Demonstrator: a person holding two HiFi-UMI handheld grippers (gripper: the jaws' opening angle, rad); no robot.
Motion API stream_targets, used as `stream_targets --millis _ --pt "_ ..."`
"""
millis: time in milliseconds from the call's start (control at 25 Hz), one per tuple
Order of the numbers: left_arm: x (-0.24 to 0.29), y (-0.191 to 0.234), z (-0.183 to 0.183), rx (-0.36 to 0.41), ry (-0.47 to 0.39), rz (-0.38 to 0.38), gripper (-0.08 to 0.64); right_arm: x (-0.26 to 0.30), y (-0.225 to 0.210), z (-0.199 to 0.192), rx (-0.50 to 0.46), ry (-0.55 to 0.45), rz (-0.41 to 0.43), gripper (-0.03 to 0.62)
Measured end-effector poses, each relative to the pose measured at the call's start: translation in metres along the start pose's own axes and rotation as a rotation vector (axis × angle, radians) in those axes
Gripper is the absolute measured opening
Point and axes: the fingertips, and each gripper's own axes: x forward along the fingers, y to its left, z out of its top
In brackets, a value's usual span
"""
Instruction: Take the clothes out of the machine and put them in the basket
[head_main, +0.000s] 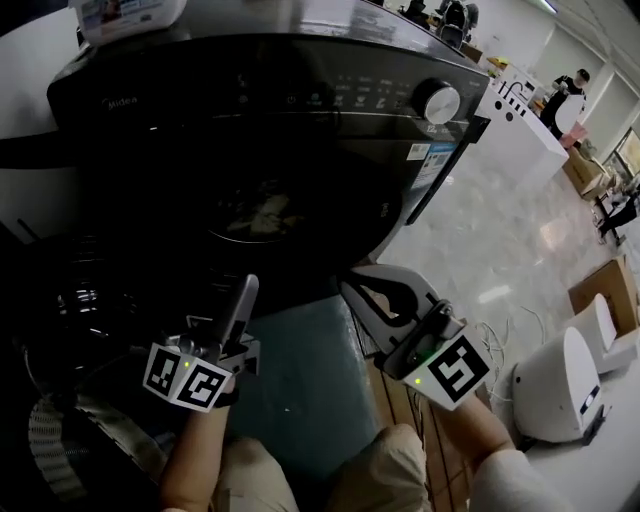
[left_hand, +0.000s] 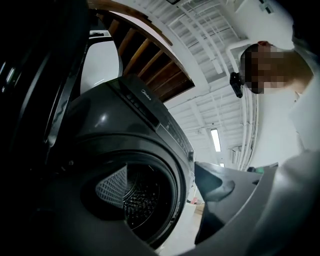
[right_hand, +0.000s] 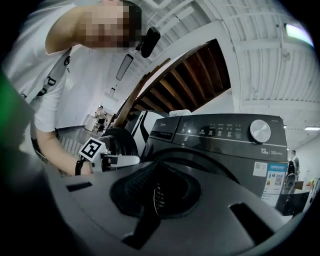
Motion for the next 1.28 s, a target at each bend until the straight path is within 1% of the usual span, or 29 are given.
stream_targets --millis 160,360,480,640,760,960,1080,1280 --pt "-0.008 0.014 -0.023 0.018 -0.005 -0.02 0.408 0.005 0.01 -0.032 -0.023 -0.013 -0.005 0.014" --pt "-0.017 0.034 -0.042 0.022 -0.013 -0.026 0.408 0.013 0.022 -0.057 -0.05 -0.042 -0.006 0.014" --pt "-0.015 0.042 -0.056 0.017 -0.014 -0.034 0.408 0.014 0.029 -0.073 -0.07 -0.029 0.009 0.014" --pt "0.0 0.051 -0.077 0.005 -0.024 -0.049 0.408 0.014 0.034 -0.095 -0.074 -0.008 0.024 0.014" --pt "0.011 0.056 -0.097 -0.002 -0.023 -0.066 0.408 0.012 0.035 -0.112 -0.097 0.017 0.035 0.014" --pt "0.025 0.073 -0.125 0.024 0.044 -0.072 0.408 0.015 0.041 -0.134 -0.12 0.029 0.058 0.014" --pt "0.041 0.081 -0.136 0.043 0.095 -0.072 0.408 0.019 0.041 -0.138 -0.121 0.023 0.062 0.014" --pt "0.085 0.098 -0.157 0.12 0.199 -0.082 0.417 0.021 0.031 -0.137 -0.096 -0.006 0.041 0.014"
